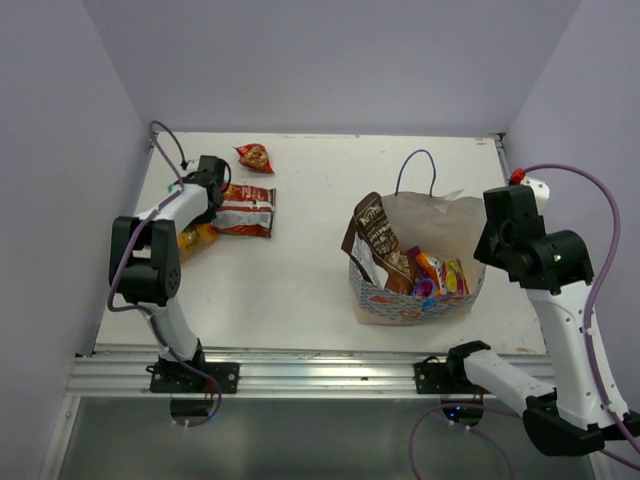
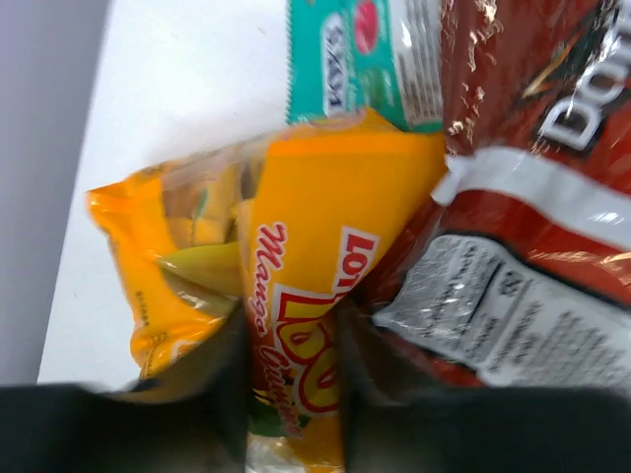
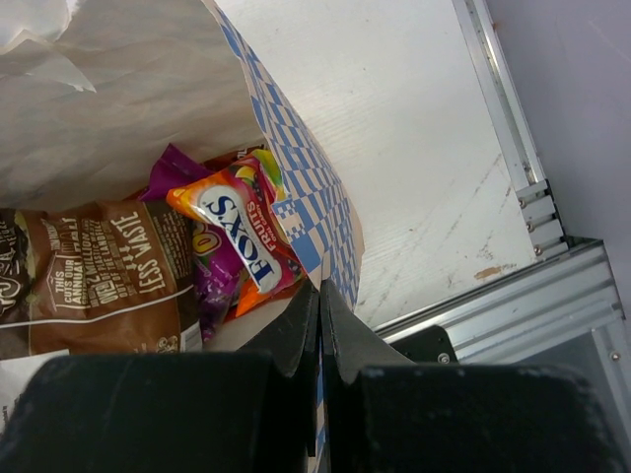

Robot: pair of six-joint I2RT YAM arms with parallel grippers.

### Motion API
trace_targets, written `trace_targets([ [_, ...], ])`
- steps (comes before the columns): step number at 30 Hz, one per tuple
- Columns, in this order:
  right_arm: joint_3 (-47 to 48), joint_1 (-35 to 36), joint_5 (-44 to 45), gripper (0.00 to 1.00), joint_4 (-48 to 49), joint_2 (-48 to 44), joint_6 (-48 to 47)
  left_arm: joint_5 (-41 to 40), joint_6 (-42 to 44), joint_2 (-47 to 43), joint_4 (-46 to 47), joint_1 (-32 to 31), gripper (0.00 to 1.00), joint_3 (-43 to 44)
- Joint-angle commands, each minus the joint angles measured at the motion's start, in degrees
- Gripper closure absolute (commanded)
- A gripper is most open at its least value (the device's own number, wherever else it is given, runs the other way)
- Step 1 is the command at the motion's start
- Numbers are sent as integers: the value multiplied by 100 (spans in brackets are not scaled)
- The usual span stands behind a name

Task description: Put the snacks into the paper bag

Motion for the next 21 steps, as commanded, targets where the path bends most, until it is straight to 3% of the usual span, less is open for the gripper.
trace_targets([
  [1,133,-28,183,100,-1030,-4,-58,357,25,223,60,25,85,-439],
  [2,133,-28,200,100,-1021,-4,-58,331,34,214,60,25,100,-448],
  [8,142,-28,183,100,-1021,-4,-49,470,52,-356,-212,8,100,-36],
  [12,124,-28,148,100,-1003,4,-49,559,201,-1165,-458,-325,100,989],
  [13,124,-28,148,100,-1003,13,-49,550,227,-1193,-546,-396,98,1211],
  [16,133,-28,95,100,-968,31,-49,506,289,-1167,-801,-546,79,1537],
  [17,133,-28,86,100,-968,13,-49,506,332,-1149,-802,-546,67,1477],
  [21,124,-28,77,100,-994,-31,-49,637,368,-894,-635,-546,64,854],
])
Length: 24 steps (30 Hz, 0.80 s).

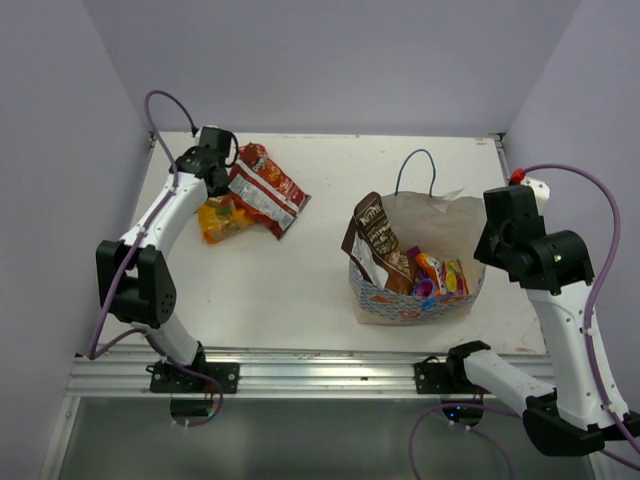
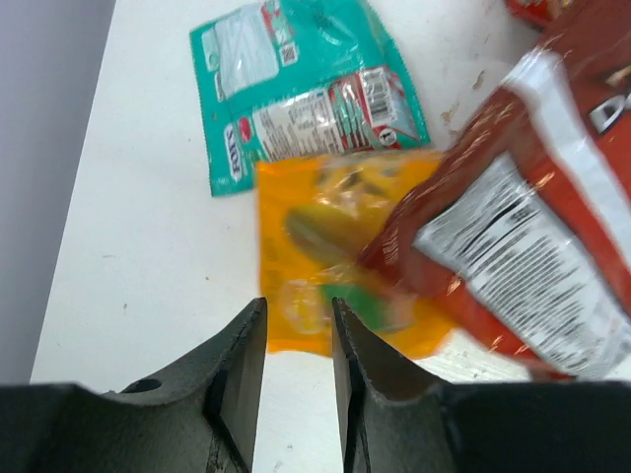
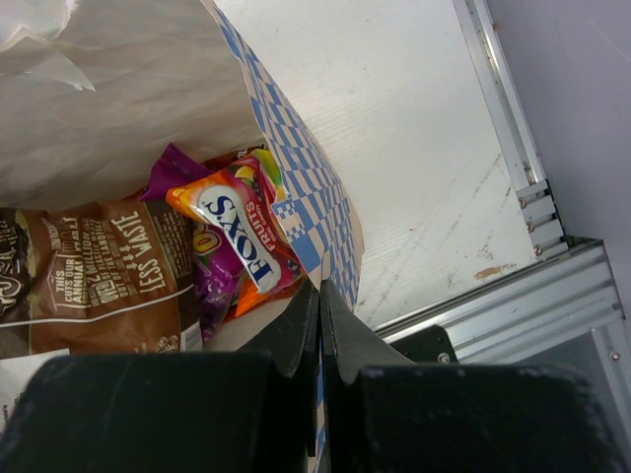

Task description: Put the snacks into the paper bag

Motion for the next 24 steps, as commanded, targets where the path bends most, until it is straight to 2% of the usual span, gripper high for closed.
trace_targets([
  [1,142,-19,91,100,-994,-53,-43,235,110,135,80,88,63,-478],
  [3,177,-19,108,100,-1038,-61,-34,306,66,162,300,88,63,-909],
  [8,221,-37,143,100,-1074,-61,-43,351,31,302,520,88,60,-1288],
  [10,221,-19,135,100,-1065,-44,-51,438,66,417,642,88,51,-1349],
  [13,212,-28,108,100,-1047,-35,-60,535,93,435,924,88,26,-1454],
  [19,169,-28,117,100,-1056,-53,-60,597,119,268,1346,88,14,-1560],
  [20,160,-28,117,100,-1056,-44,-60,588,136,302,1416,88,15,-1569],
  [22,160,-28,99,100,-1030,-35,-69,632,171,599,1478,88,23,-1569],
  [23,160,-28,91,100,-1030,-26,-78,641,180,715,1504,96,42,-1543],
  [24,168,-28,91,100,-1038,-9,-78,667,180,942,1522,105,53,-1525],
])
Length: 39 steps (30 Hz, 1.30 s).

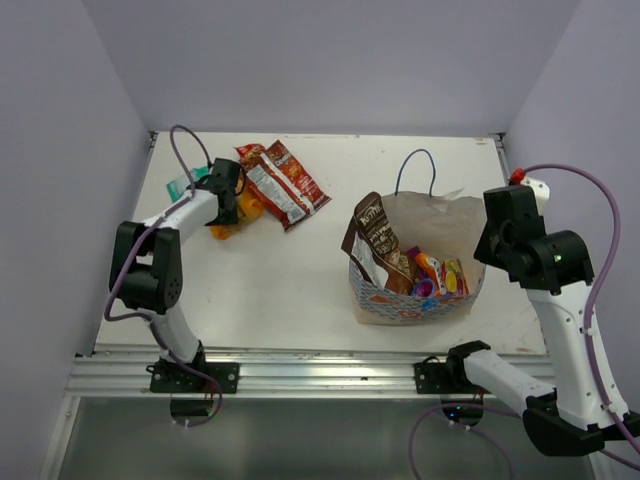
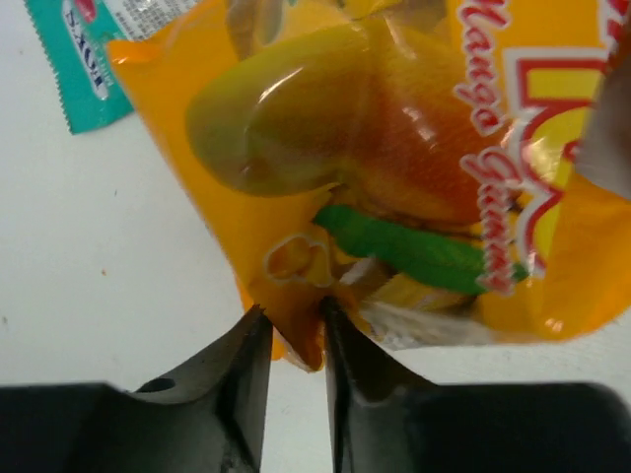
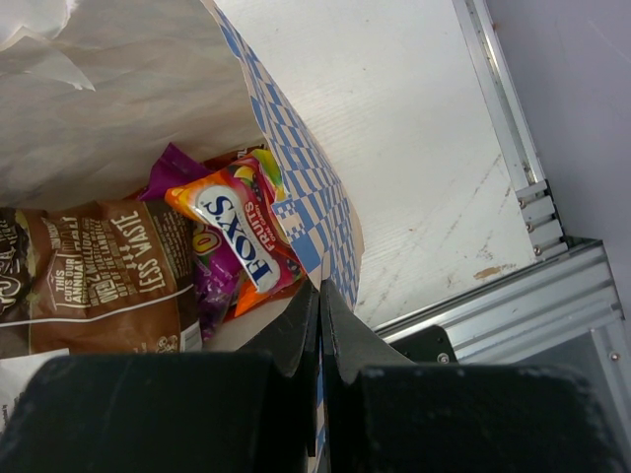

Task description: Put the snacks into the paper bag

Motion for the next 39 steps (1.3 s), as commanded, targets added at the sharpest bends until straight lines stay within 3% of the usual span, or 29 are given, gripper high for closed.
trace_targets([
  [1,186,-19,93,100,-1038,-9,-91,203,84,537,471,13,77,-28],
  [3,203,-28,84,100,-1030,0,-117,266,93,731,550,22,100,7],
  [8,186,-28,119,100,-1047,-17,-144,239,40,145,523,-39,100,69],
  [12,203,-28,137,100,-1030,0,-135,598,32,-1338,392,-521,100,533],
  [16,212,-28,119,100,-1003,53,-135,1486,-266,-1887,50,-1295,100,2128],
  [19,195,-28,75,100,-977,62,-126,2075,-311,-1747,-214,-1901,100,3219],
  [27,160,-28,49,100,-1003,0,-73,3139,-505,-1045,163,-3422,100,4366],
  [34,186,-28,128,100,-1117,-61,-38,2982,-338,-508,-231,-4783,100,4350],
  [39,107,-19,111,100,-1126,-105,-12,2622,-188,-639,-232,-5172,100,3761],
])
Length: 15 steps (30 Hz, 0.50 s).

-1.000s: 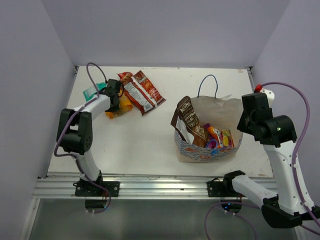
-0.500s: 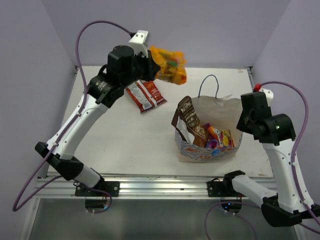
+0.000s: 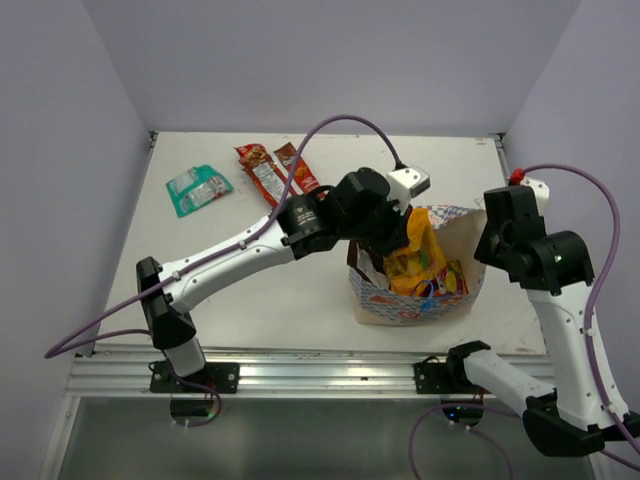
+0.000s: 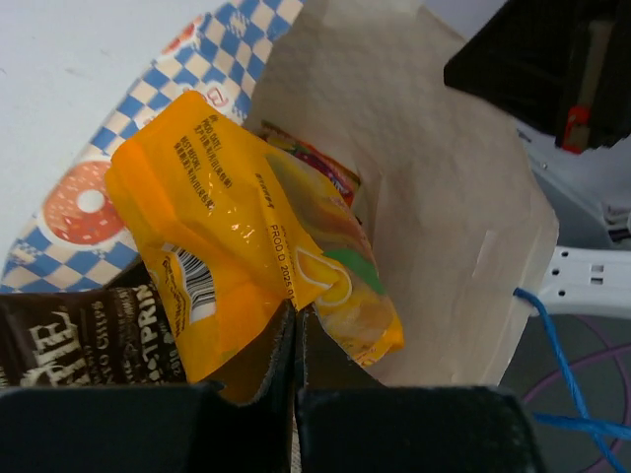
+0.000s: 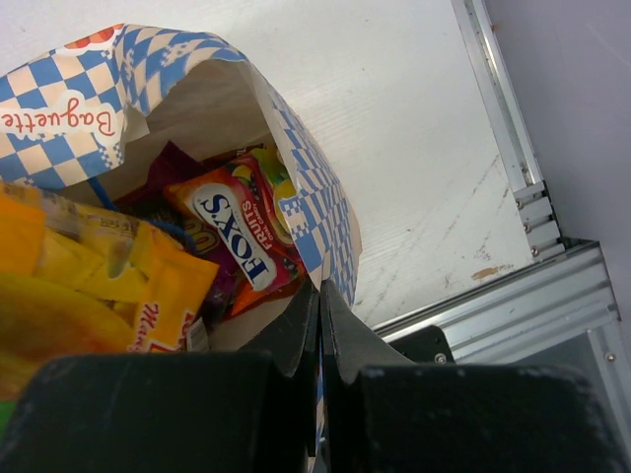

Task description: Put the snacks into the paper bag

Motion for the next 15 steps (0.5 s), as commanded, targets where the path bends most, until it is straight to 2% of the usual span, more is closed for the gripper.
trace_targets([
  [1,98,-28,91,100,-1113,-112,41,-285,142,-353,351,-97,100,-160],
  [6,63,-28,47,100,-1069,-94,14,-732,212,-449,246,-106,98,-214],
  [7,63,-19,55,100,-1069,-94,14,-830,230,-546,246,-115,88,-197],
  [8,63,-28,64,100,-1069,-103,-3,-1083,247,-625,254,-123,66,-197],
  [9,63,-28,64,100,-1069,-103,-3,-1208,317,-721,298,-141,63,-205],
  [11,72,-28,82,100,-1061,-94,-12,-1445,379,-968,421,-176,60,-180],
  [15,107,-28,91,100,-1043,-33,-21,-1604,406,-1126,185,-176,68,-39],
])
